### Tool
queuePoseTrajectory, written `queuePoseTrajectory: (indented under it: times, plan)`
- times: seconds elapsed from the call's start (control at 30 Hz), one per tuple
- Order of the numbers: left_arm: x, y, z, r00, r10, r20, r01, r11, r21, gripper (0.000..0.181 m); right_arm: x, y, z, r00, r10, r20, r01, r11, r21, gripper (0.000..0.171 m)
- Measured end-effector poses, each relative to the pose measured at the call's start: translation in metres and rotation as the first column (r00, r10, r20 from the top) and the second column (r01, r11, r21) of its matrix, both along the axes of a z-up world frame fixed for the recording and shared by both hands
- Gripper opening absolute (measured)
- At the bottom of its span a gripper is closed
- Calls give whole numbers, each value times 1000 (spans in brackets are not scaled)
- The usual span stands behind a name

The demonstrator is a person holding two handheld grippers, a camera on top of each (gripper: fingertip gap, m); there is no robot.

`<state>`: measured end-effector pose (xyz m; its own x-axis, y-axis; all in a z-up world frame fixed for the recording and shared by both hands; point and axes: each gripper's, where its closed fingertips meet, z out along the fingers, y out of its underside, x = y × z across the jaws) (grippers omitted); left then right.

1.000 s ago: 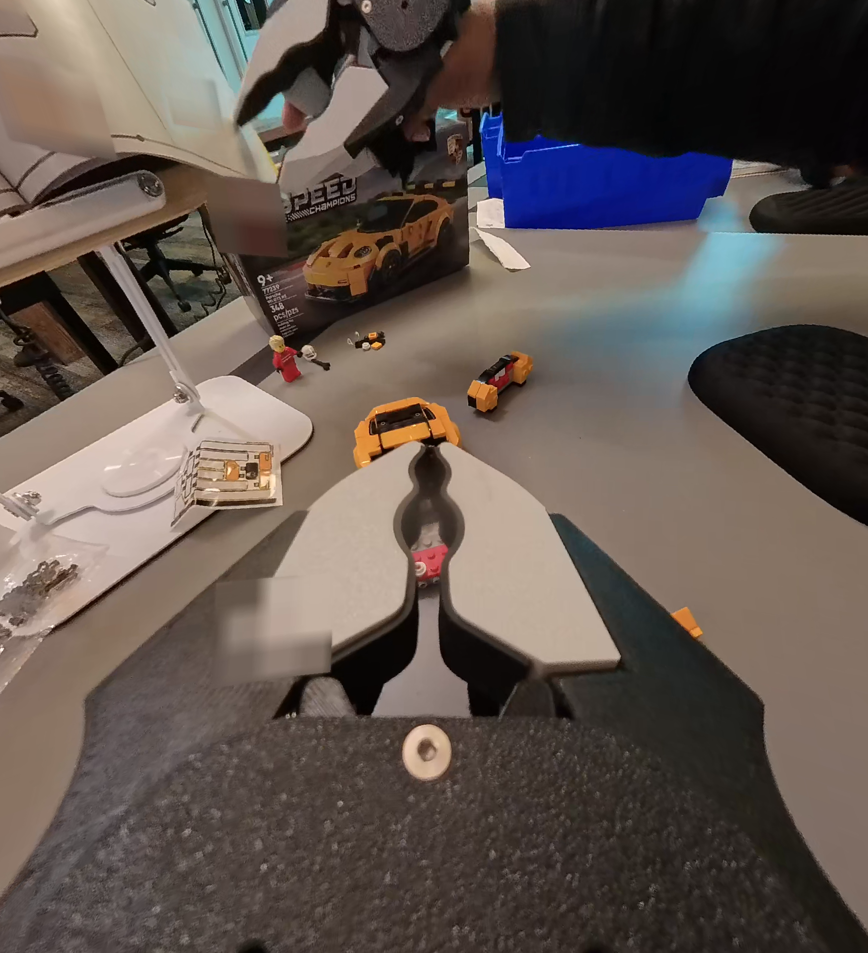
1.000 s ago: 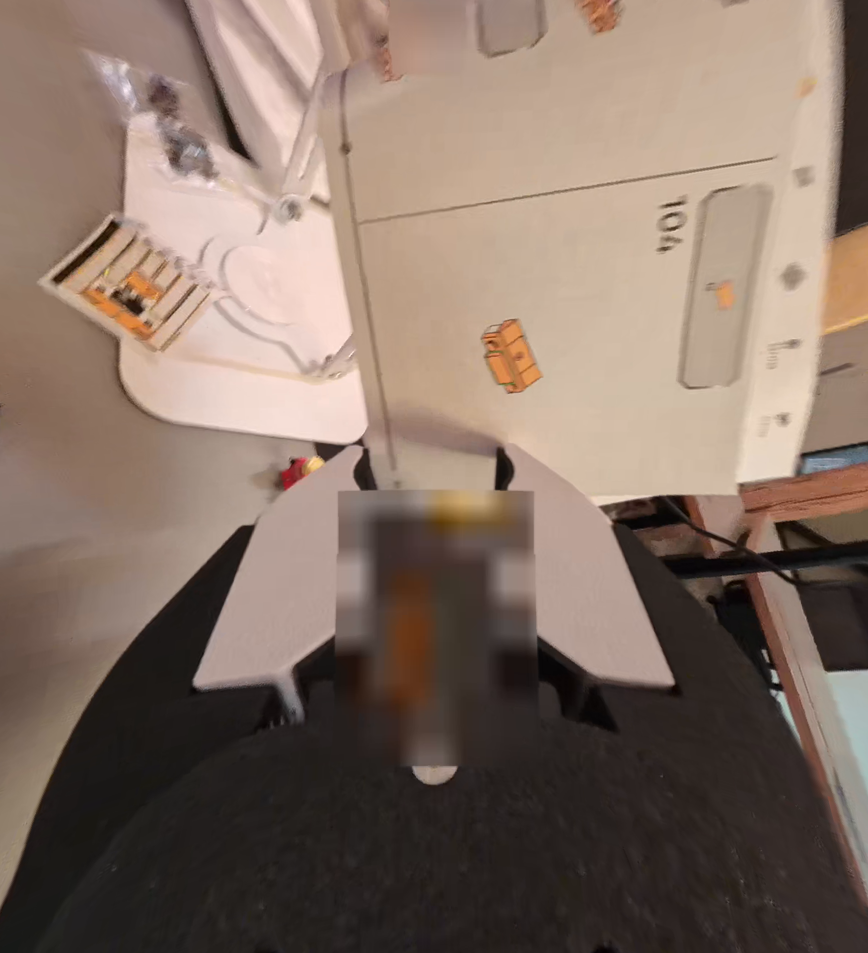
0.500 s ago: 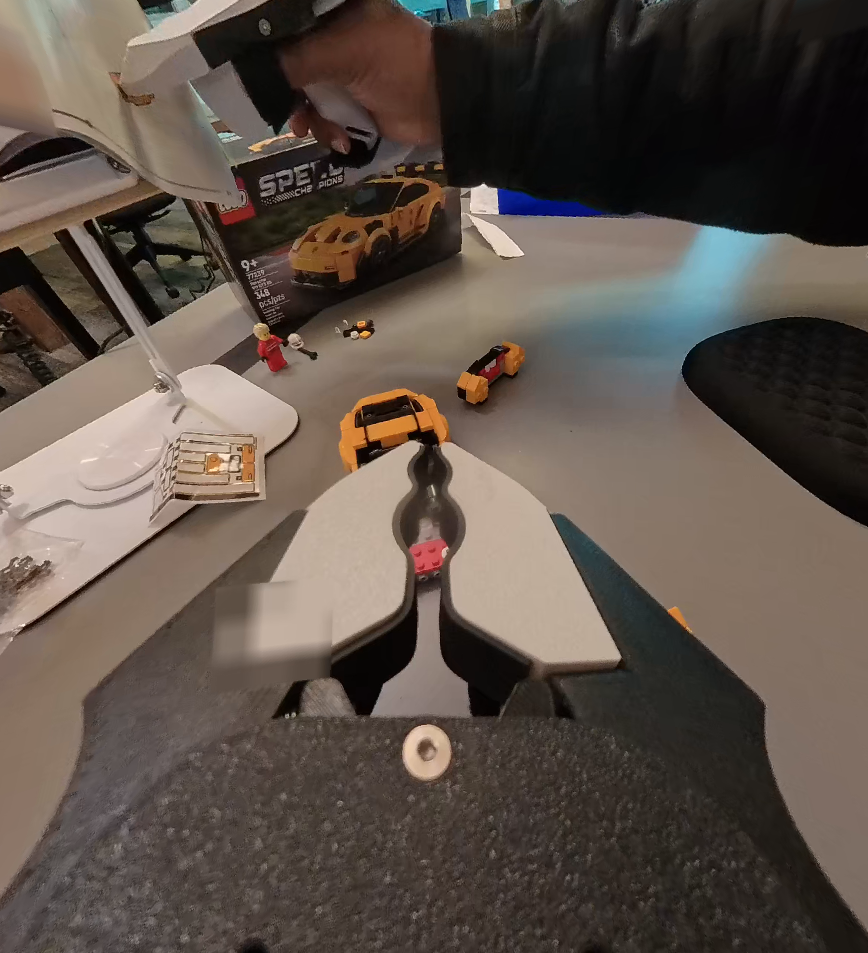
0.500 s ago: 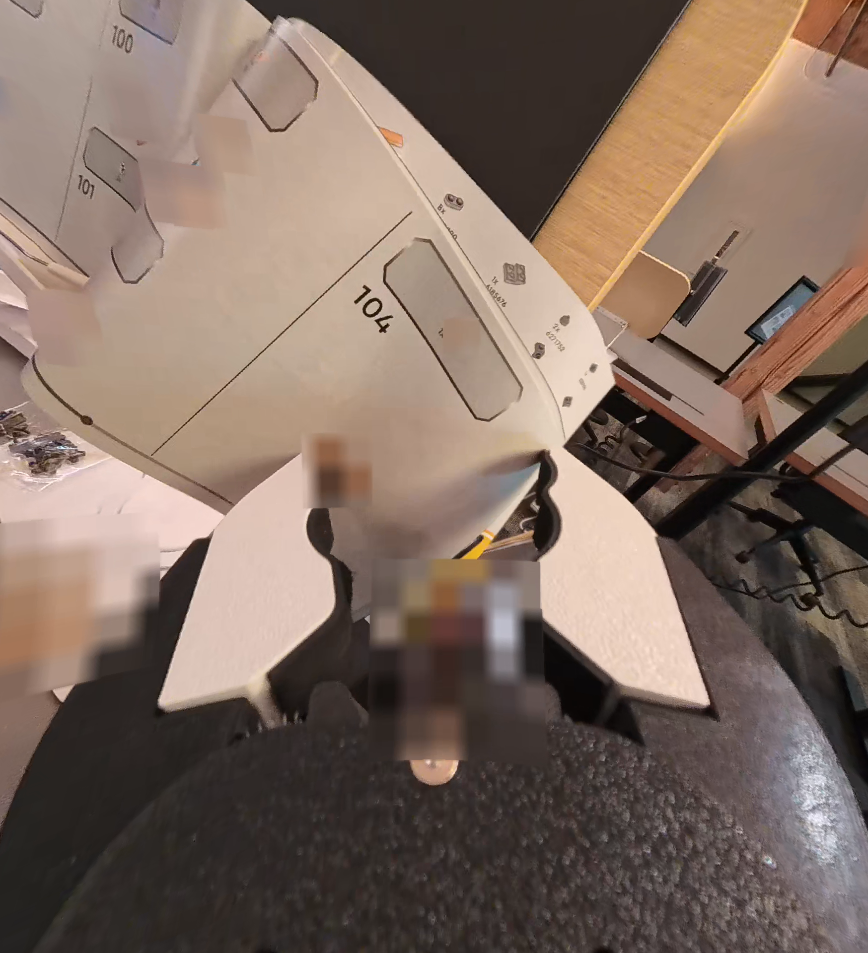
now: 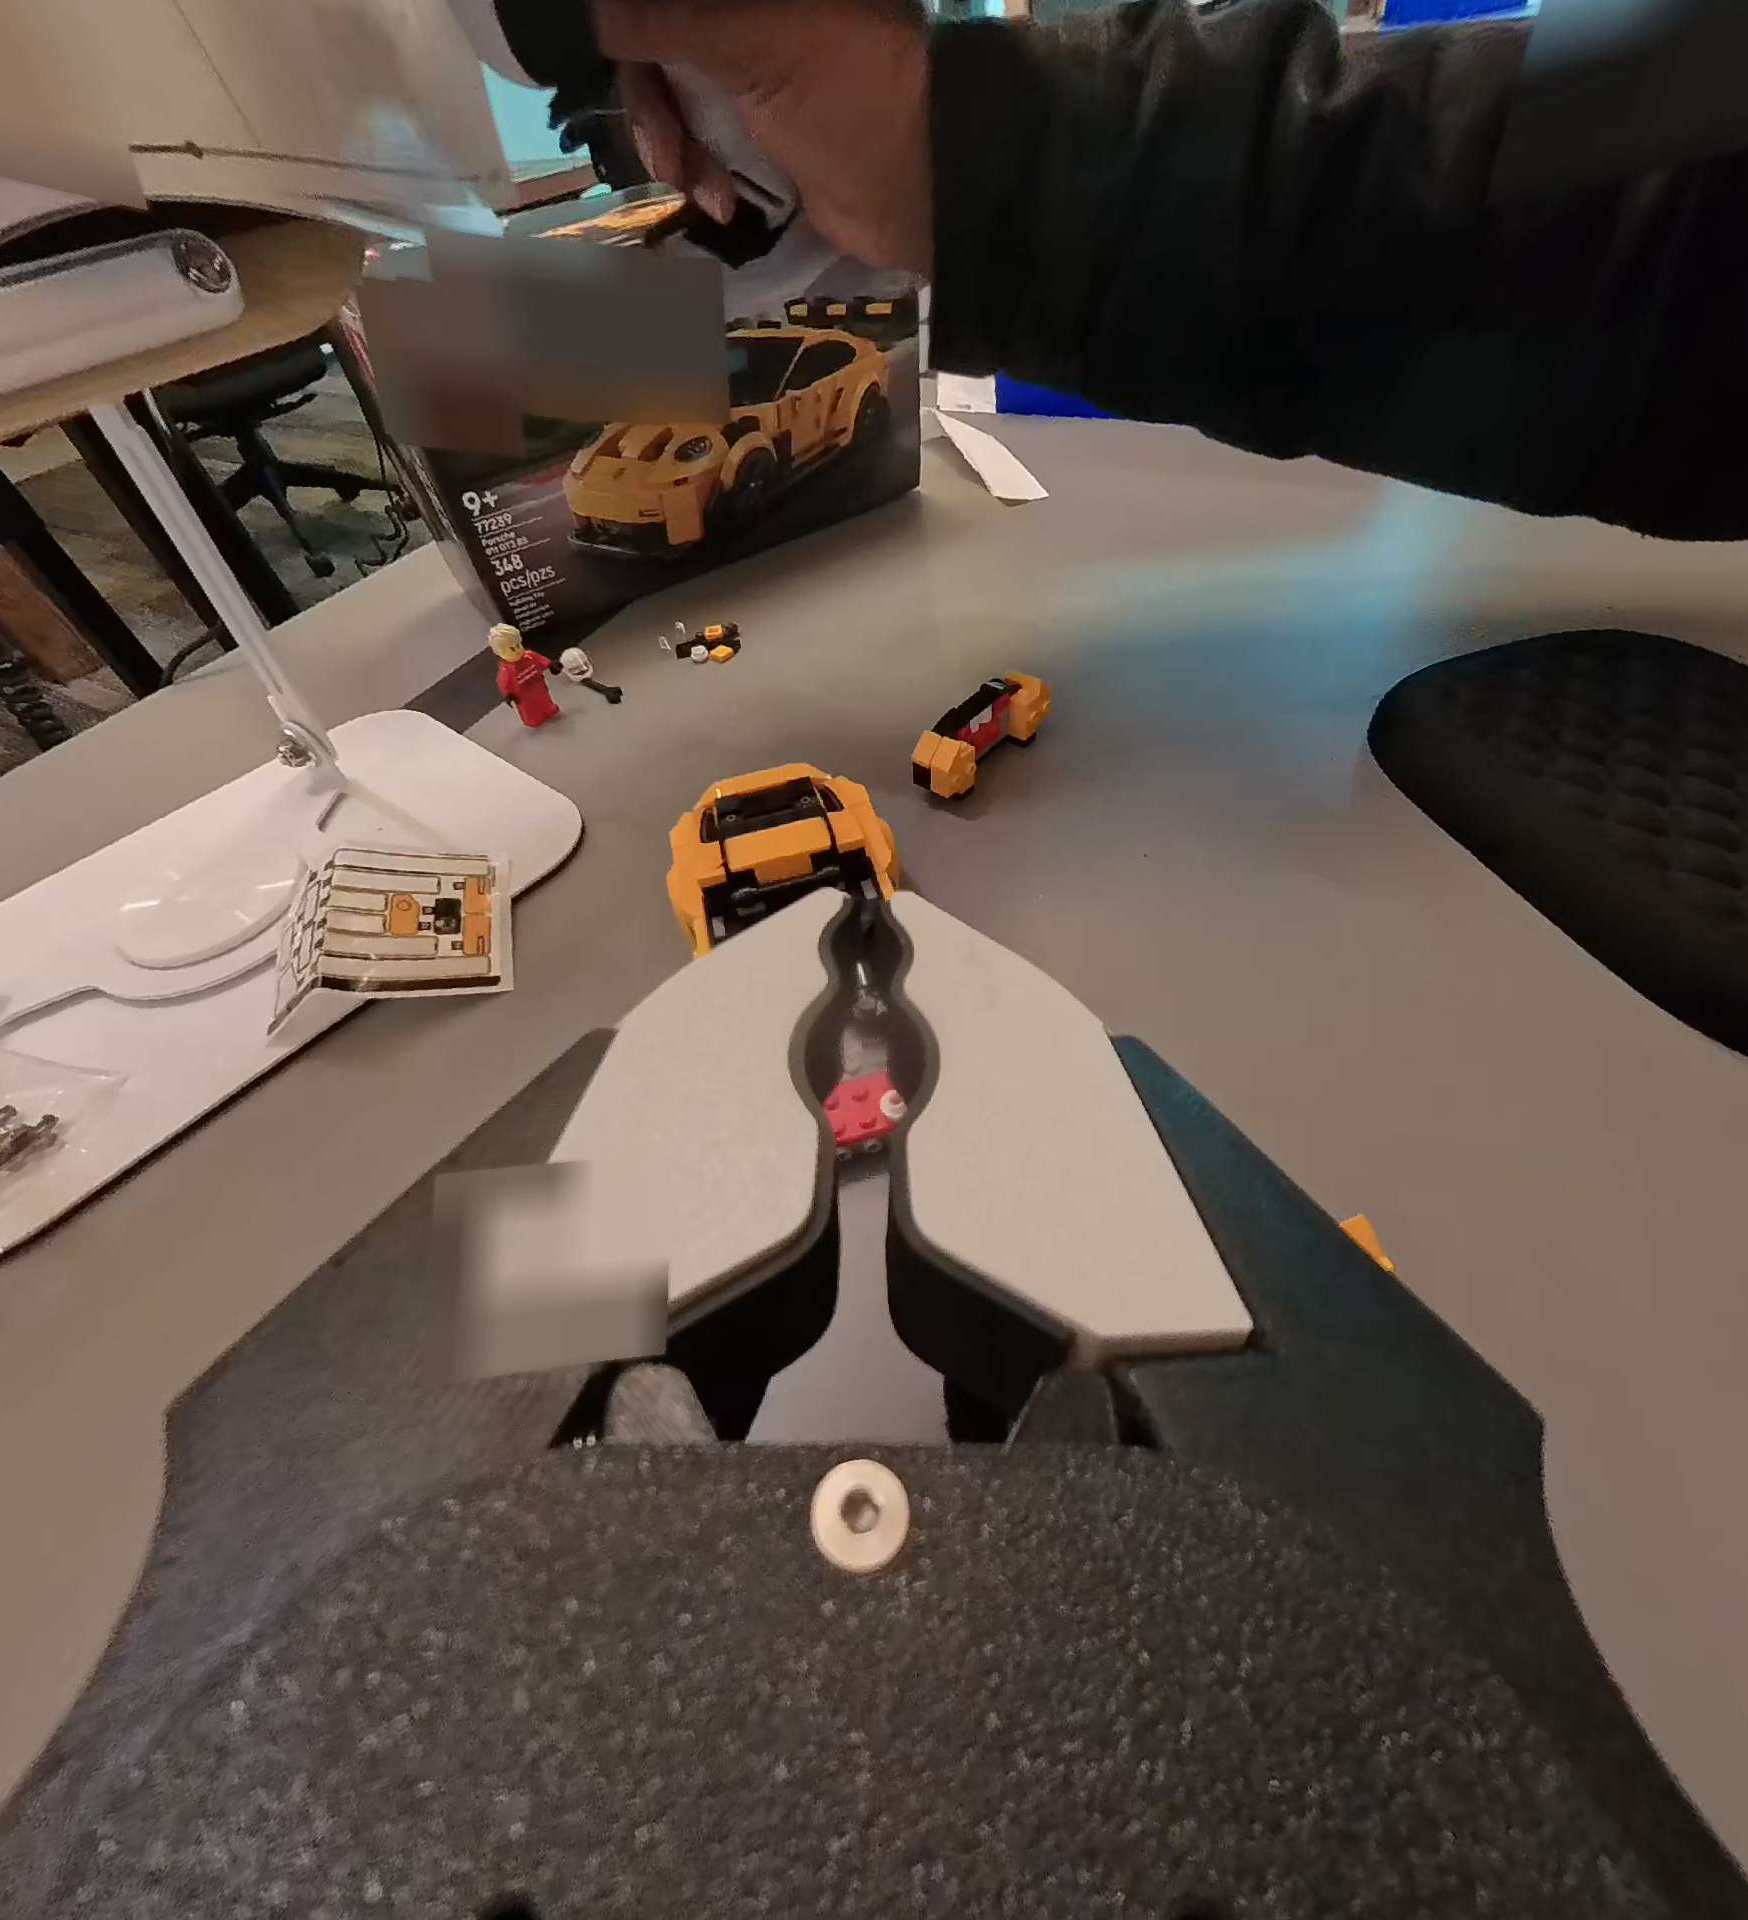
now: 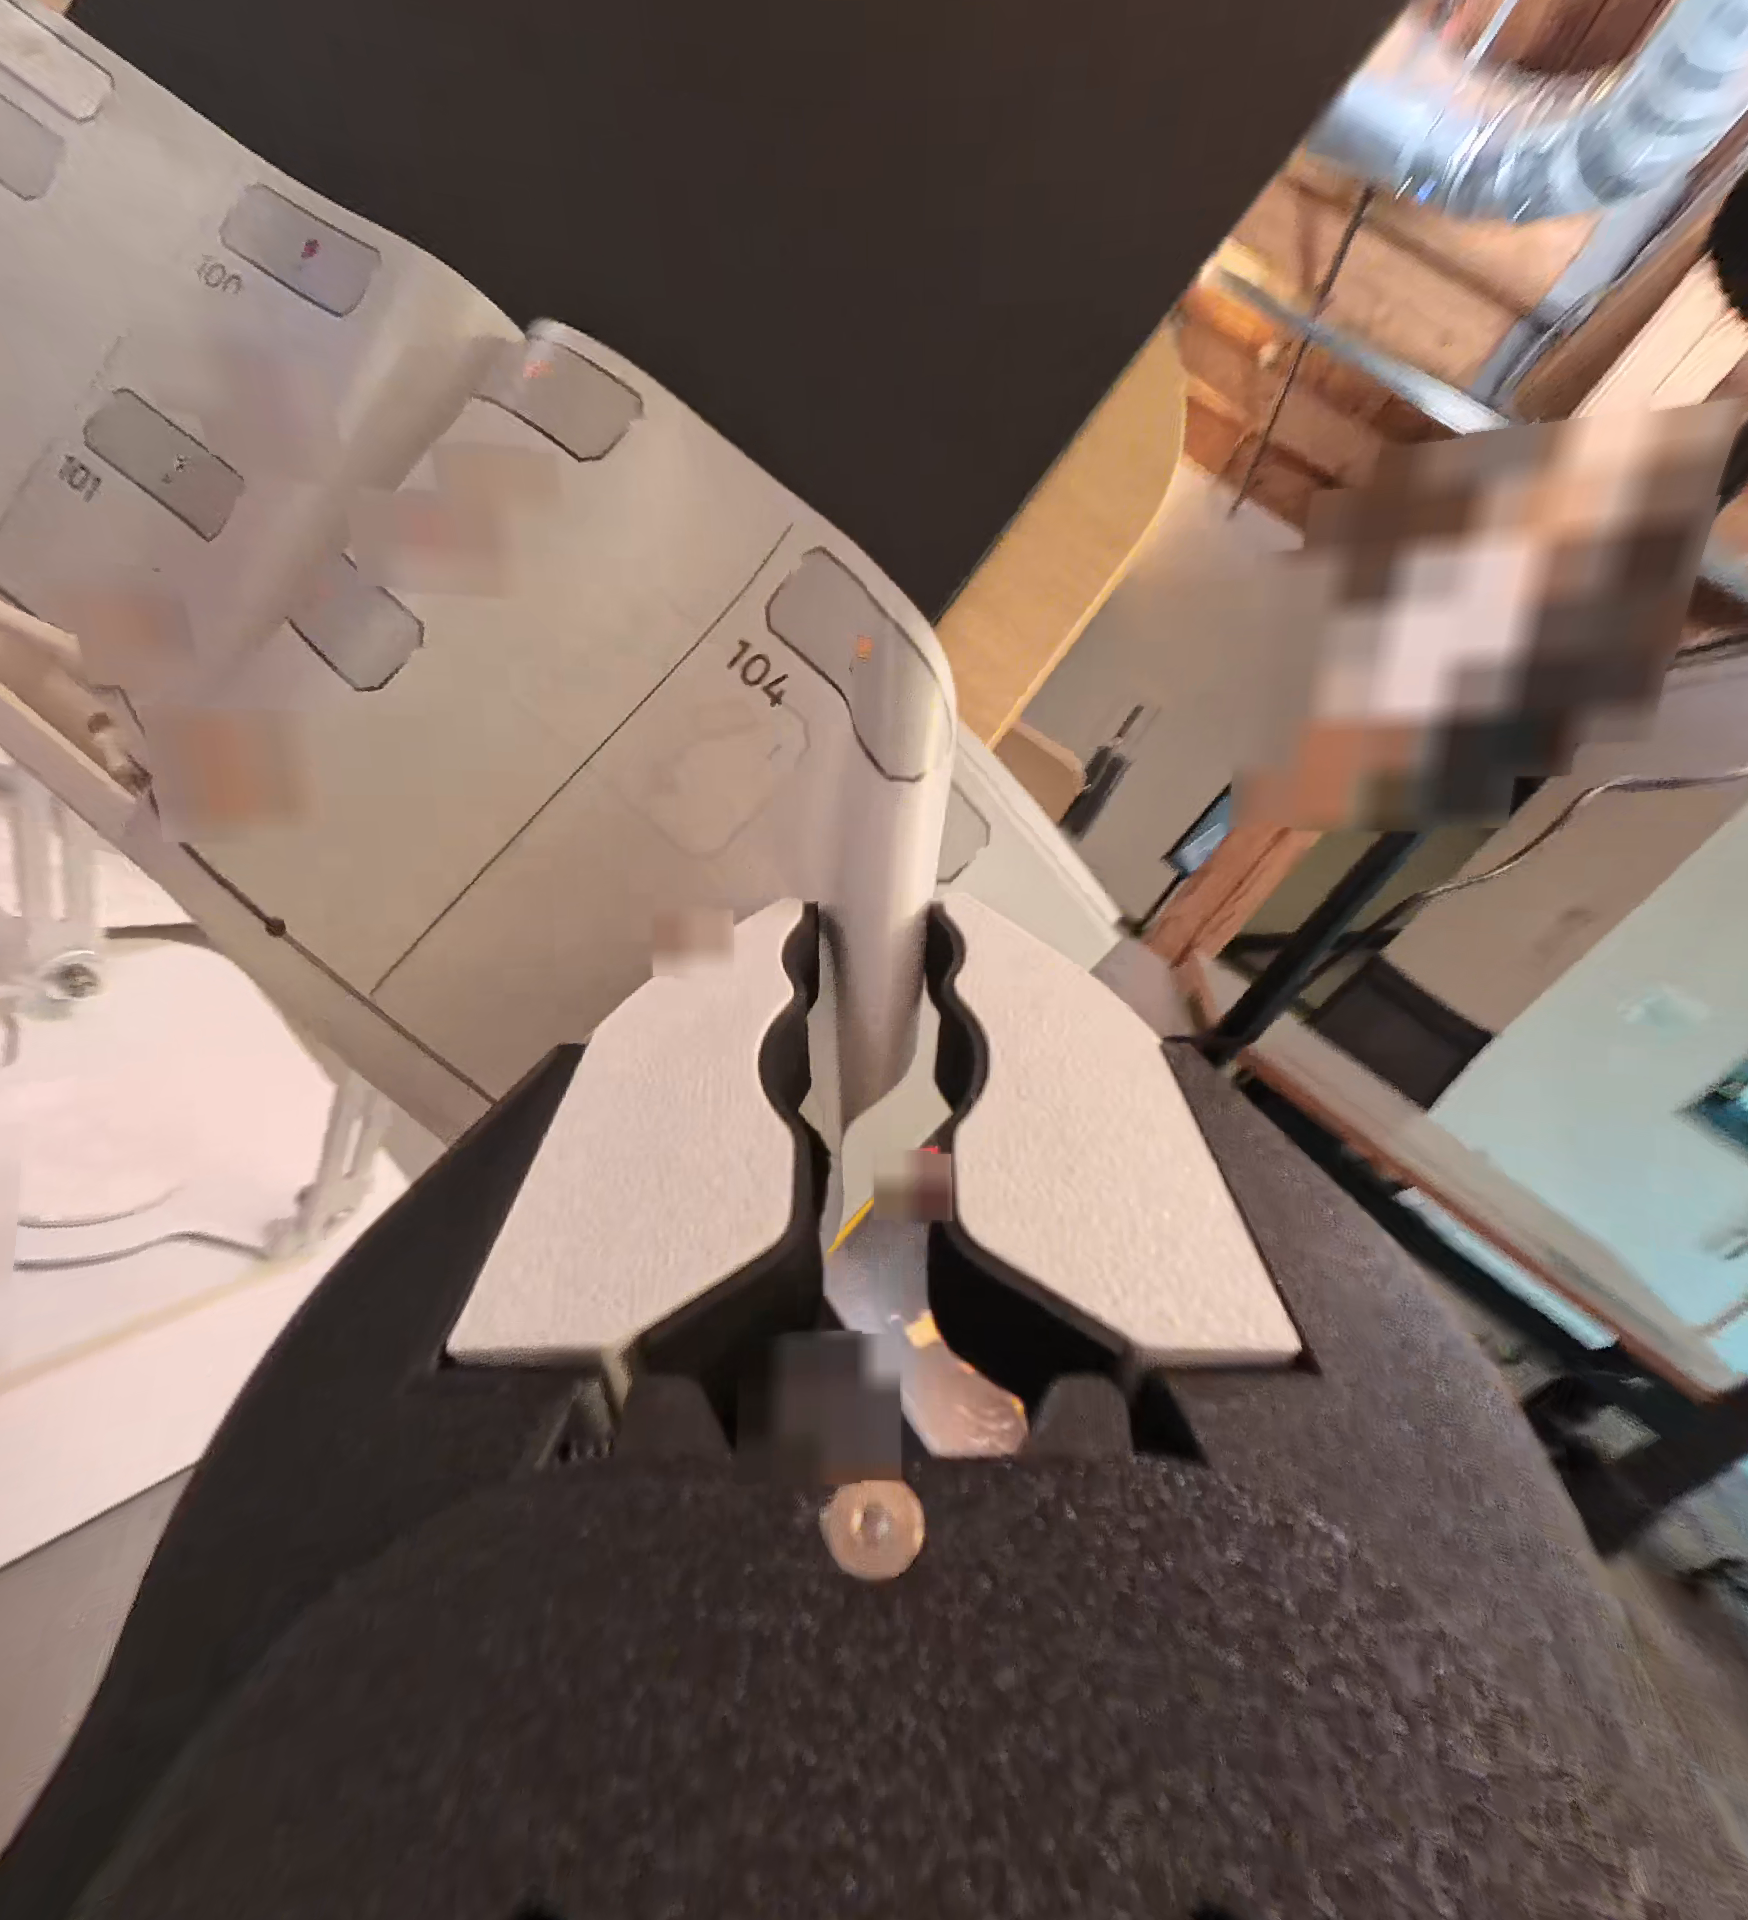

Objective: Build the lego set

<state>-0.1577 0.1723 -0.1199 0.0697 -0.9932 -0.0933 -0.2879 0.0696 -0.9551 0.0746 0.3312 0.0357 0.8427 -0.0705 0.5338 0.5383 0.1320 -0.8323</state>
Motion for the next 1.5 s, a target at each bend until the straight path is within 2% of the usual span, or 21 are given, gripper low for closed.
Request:
queuePoseTrajectory:
  times: [0.13, 0.23, 0.37, 0.47, 0.53, 0.57, 0.6, 0.63, 0.7, 0.83, 0.93, 1.0, 1.07, 1.1, 1.17, 1.2, 1.27, 1.3, 1.37, 1.4, 1.5]
  plan:
    - [7, 8, 13, 1000, 26, 10, -26, 1000, 4, 7, -21, -24, 8, 976, -81, 204, 46, 985, 168, 8]
    - [29, 21, 49, 998, 29, 63, -25, 998, -59, 17, -45, -36, 4, 947, -89, 308, 16, 973, 230, 6]
    - [78, 56, 121, 981, 57, 186, -13, 973, -229, 36, -68, -38, -1, 912, -105, 397, -3, 965, 263, 6]
    - [113, 82, 160, 963, 60, 263, 61, 902, -428, 46, -86, -43, 2, 853, -138, 503, -27, 952, 305, 6]
    - [127, 101, 171, 957, 92, 276, 64, 858, -510, 45, -97, -47, 3, 818, -143, 557, -53, 946, 321, 6]
    - [130, 108, 173, 953, 103, 286, 67, 846, -528, 38, -102, -49, 2, 801, -144, 580, -66, 943, 326, 6]
    - [132, 110, 175, 950, 90, 298, 89, 837, -539, 21, -106, -50, 1, 787, -143, 600, -78, 942, 328, 6]
    - [131, 110, 174, 949, 76, 305, 109, 832, -544, 8, -108, -52, 0, 780, -139, 610, -88, 941, 327, 7]
    - [126, 110, 175, 939, 61, 337, 132, 842, -522, 1, -110, -59, -1, 797, -110, 594, -108, 942, 319, 9]
    - [111, 108, 183, 909, 18, 417, 210, 843, -495, 0, -117, -74, 1, 857, -15, 514, -161, 942, 296, 18]
    - [105, 108, 183, 903, 6, 429, 226, 844, -487, 0, -121, -80, -3, 906, 74, 417, -184, 955, 232, 32]
    - [104, 106, 183, 901, -4, 433, 236, 843, -484, 0, -125, -81, -6, 919, 98, 383, -189, 960, 208, 36]
    - [102, 105, 184, 897, -12, 441, 250, 838, -485, 1, -122, -82, -1, 927, 63, 369, -157, 960, 230, 23]
    - [100, 105, 186, 896, -15, 444, 250, 842, -477, 5, -118, -82, 1, 935, 54, 352, -142, 963, 230, 6]
    - [86, 110, 200, 886, -21, 463, 244, 870, -428, 19, -108, -81, 3, 959, 93, 269, -144, 974, 177, 0]
    - [74, 119, 207, 888, -7, 460, 203, 904, -377, 20, -103, -80, 2, 973, 144, 182, -168, 978, 123, 0]
    - [53, 150, 196, 942, 89, 324, -27, 981, -190, 16, -90, -79, 3, 973, 229, -15, -228, 973, 43, 0]
    - [47, 162, 182, 967, 135, 218, -117, 989, -93, 16, -85, -77, 4, 962, 257, -88, -258, 966, 10, 0]
    - [45, 177, 145, 982, 186, -13, -186, 982, 43, 26, -77, -72, 10, 933, 292, -210, -308, 950, -47, 0]
    - [44, 186, 129, 967, 232, -103, -217, 967, 137, 28, -75, -70, 16, 911, 315, -266, -342, 938, -62, 0]
    - [44, 215, 101, 896, 374, -240, -226, 848, 479, 27, -74, -66, 26, 855, 332, -399, -410, 903, -128, 0]
